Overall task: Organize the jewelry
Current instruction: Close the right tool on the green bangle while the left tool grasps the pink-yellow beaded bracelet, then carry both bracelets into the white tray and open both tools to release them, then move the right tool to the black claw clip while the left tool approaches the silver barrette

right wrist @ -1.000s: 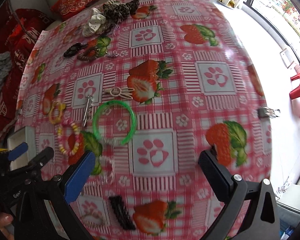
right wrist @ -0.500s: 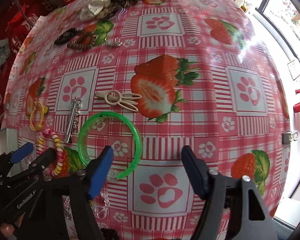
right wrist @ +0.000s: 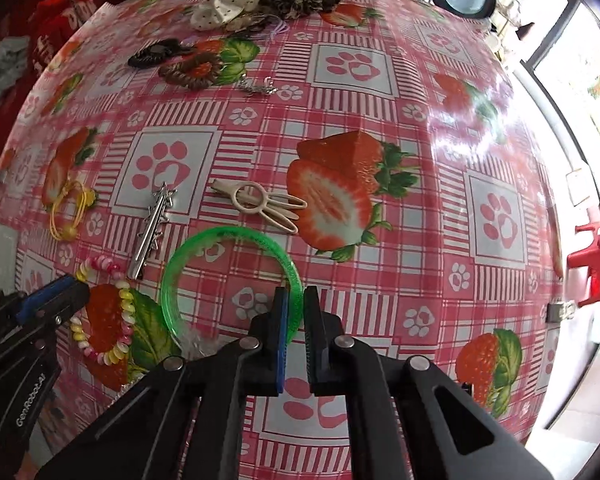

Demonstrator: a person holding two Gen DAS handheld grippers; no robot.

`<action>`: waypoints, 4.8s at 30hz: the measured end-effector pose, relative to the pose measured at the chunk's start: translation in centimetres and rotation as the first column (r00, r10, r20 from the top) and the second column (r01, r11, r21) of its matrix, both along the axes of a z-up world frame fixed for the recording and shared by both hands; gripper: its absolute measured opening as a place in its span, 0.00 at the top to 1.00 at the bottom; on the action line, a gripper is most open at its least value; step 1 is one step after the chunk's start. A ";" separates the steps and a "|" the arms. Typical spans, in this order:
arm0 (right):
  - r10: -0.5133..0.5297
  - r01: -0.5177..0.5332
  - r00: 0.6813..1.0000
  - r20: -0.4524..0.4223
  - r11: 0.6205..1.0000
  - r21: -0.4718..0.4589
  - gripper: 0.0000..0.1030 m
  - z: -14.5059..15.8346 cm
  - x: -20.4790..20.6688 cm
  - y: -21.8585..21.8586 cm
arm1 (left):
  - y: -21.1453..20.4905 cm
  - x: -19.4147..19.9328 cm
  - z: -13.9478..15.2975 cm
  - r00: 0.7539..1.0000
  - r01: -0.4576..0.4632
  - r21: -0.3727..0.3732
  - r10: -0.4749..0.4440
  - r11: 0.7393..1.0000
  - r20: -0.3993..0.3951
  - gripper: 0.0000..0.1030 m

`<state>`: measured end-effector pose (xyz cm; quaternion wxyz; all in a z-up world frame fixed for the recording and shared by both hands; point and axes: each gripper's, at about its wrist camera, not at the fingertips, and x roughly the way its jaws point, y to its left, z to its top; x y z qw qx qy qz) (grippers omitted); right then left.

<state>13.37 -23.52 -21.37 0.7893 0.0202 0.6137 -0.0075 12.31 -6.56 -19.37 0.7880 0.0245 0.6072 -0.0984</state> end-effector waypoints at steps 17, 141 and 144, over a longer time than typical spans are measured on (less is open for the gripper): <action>-0.050 0.043 0.998 0.045 0.987 0.152 0.93 4.9 -2.7 -1.3 | 4.2 -1.8 6.3 0.994 -0.044 -0.120 0.055 0.992 0.092 0.85; -0.290 0.293 0.956 -0.041 0.943 0.161 0.21 4.2 -9.9 -9.2 | -3.2 -0.7 3.1 0.994 0.086 0.097 -0.091 0.992 0.058 0.00; -0.307 0.310 0.951 -0.046 0.939 0.146 0.21 3.7 -9.9 -10.6 | -3.9 0.1 2.4 0.994 0.089 0.096 -0.094 0.991 0.054 0.00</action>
